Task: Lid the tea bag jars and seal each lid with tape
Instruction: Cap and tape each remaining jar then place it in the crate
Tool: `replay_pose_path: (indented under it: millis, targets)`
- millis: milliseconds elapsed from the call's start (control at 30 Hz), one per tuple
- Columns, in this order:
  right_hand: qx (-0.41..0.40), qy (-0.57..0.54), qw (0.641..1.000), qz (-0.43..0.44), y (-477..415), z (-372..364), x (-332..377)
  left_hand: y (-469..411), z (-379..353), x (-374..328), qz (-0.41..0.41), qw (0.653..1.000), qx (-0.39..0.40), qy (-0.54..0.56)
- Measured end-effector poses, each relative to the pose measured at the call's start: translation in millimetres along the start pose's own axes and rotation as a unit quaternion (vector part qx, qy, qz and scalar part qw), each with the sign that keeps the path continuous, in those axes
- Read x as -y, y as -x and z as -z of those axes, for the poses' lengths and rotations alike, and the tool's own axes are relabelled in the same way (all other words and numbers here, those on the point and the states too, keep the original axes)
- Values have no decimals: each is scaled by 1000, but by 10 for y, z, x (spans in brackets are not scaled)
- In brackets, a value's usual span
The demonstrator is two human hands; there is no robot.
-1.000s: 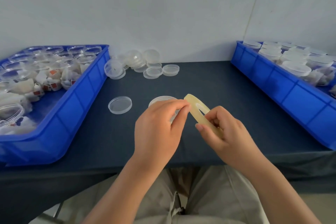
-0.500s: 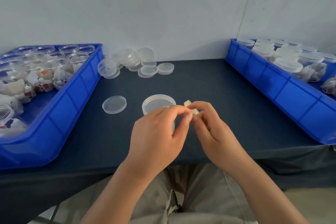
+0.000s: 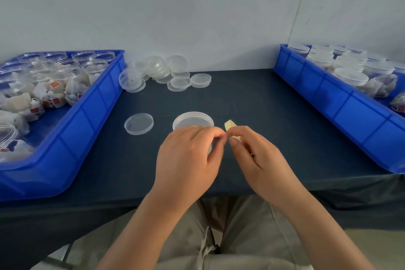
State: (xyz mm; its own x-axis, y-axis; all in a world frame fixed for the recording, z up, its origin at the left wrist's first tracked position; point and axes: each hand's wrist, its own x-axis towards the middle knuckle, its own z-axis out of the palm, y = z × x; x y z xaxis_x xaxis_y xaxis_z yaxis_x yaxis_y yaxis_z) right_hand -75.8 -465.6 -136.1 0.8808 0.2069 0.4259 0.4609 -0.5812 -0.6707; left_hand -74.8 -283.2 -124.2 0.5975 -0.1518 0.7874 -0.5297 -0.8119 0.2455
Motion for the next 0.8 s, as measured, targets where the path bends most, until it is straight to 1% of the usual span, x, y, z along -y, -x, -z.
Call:
replay_pose_path:
  millis: [100,167,267,333,367,467,567,600,633,667,700,733,767,800]
  targets:
    - [-1,9,1000,-7,-11,12,-12,32,20,22,2,999,-23,35]
    - [-9,29,999,14,-16,34,-7,80,24,3,25,997,-42,57]
    - [-20,115,992,53,-27,79,-5,219,11,-15,95,985,-70,124]
    - [-24,176,983,46,-44,126,-17,319,2,-18,127,977,-78,149]
    - [-18,181,983,37,-49,148,-29,359,-7,-21,134,977,-79,148]
    - [30,114,992,37,-42,183,-71,426,-62,5,138,979,-85,121]
    - [56,61,995,56,-39,136,-84,486,-149,56,104,981,-117,116]
    - [57,60,995,58,-39,119,-81,514,-185,81,108,979,-128,120]
    - [55,60,995,57,-39,107,-76,537,-221,113,133,974,-131,128]
    - [49,62,995,55,-42,103,-76,541,-255,148,179,965,-124,146]
    - [42,64,996,52,-49,105,-80,517,-285,180,239,948,-105,179]
    - [36,66,996,48,-56,110,-87,467,-308,203,296,924,-79,230]
    - [31,67,996,43,-63,113,-95,402,-332,225,333,897,-54,285]
    - [27,70,996,40,-68,116,-102,332,-352,257,347,878,-37,329]
